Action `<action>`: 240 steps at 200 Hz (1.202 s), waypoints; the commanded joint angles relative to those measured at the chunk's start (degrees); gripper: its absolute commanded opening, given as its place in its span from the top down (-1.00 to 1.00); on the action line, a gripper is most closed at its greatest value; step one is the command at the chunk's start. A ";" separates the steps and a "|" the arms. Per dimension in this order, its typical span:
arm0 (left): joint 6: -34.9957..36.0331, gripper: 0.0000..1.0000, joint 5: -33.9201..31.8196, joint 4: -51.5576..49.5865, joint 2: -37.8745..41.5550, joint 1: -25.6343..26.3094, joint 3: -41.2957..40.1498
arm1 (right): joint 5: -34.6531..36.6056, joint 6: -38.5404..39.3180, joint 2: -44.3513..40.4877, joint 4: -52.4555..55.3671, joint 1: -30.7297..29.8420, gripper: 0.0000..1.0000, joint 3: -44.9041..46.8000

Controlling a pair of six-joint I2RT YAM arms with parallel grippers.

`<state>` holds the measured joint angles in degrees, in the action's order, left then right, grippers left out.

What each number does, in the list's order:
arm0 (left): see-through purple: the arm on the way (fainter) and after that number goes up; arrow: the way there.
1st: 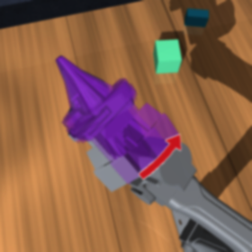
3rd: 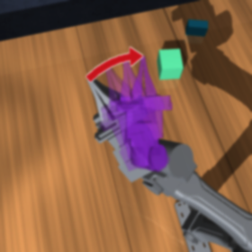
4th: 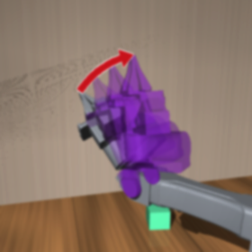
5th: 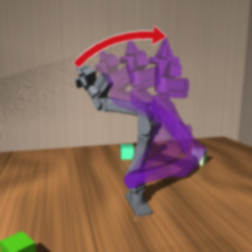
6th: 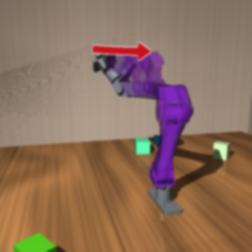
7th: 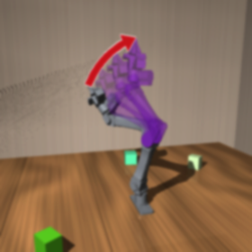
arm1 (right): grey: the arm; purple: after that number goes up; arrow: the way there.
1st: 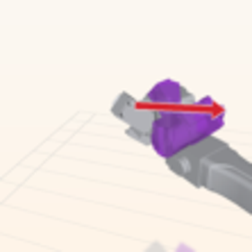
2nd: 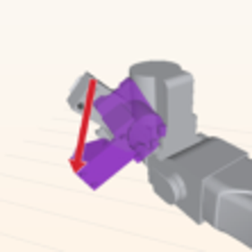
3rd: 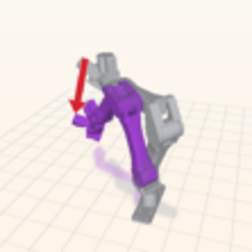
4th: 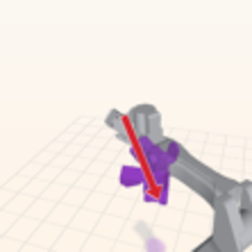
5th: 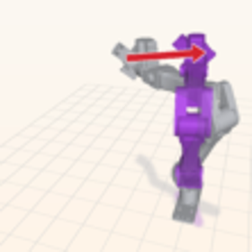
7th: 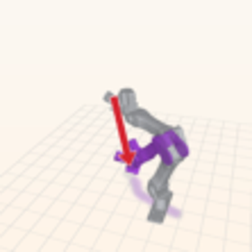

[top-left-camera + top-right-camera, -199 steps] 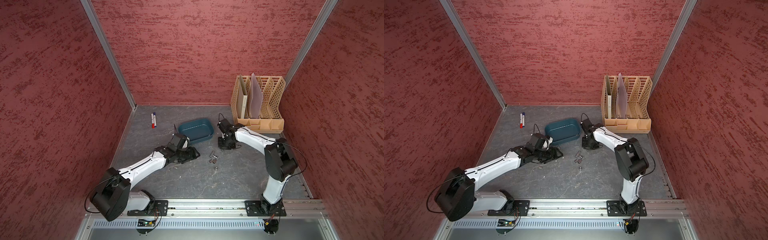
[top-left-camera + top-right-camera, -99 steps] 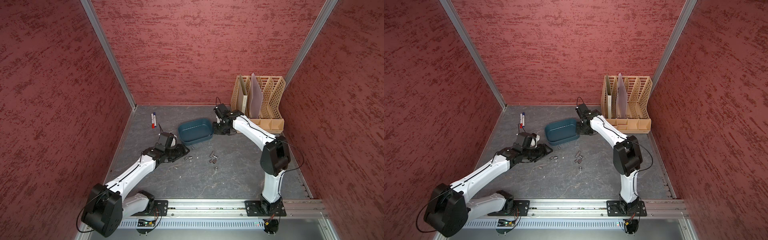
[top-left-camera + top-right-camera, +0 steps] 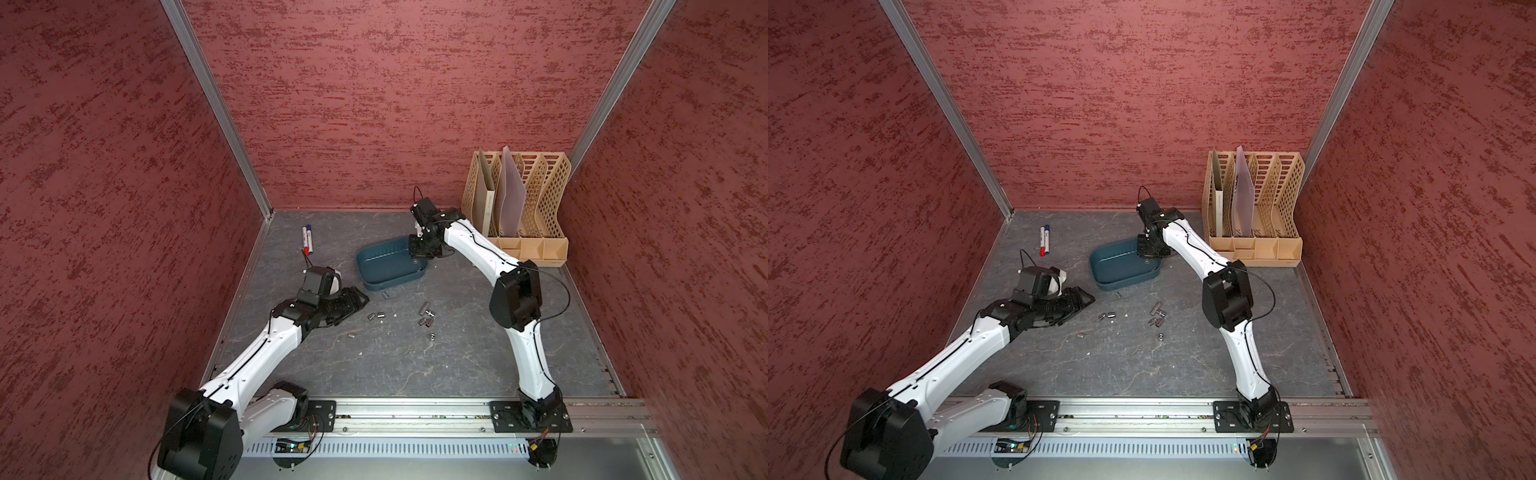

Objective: Put the socket on the desktop into the storage box
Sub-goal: Place the socket head in the storage box.

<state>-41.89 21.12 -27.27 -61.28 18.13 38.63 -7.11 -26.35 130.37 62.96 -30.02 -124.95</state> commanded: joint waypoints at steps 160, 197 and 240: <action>-1.10 -0.35 1.73 -1.35 3.38 -1.08 -2.95 | -2.33 -2.29 15.77 5.68 0.08 0.62 -16.12; -1.26 -0.35 1.81 -1.20 3.22 -1.08 -3.20 | -2.20 -2.48 16.06 5.57 0.32 0.55 -16.11; -1.38 -0.35 1.73 -0.92 3.13 -1.11 -3.73 | -1.85 -2.50 16.08 5.76 0.49 0.39 -16.16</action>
<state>-43.07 22.31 -28.60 -58.59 17.34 35.92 -8.97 -28.51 146.19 68.03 -29.78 -139.35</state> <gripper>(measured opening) 0.677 0.278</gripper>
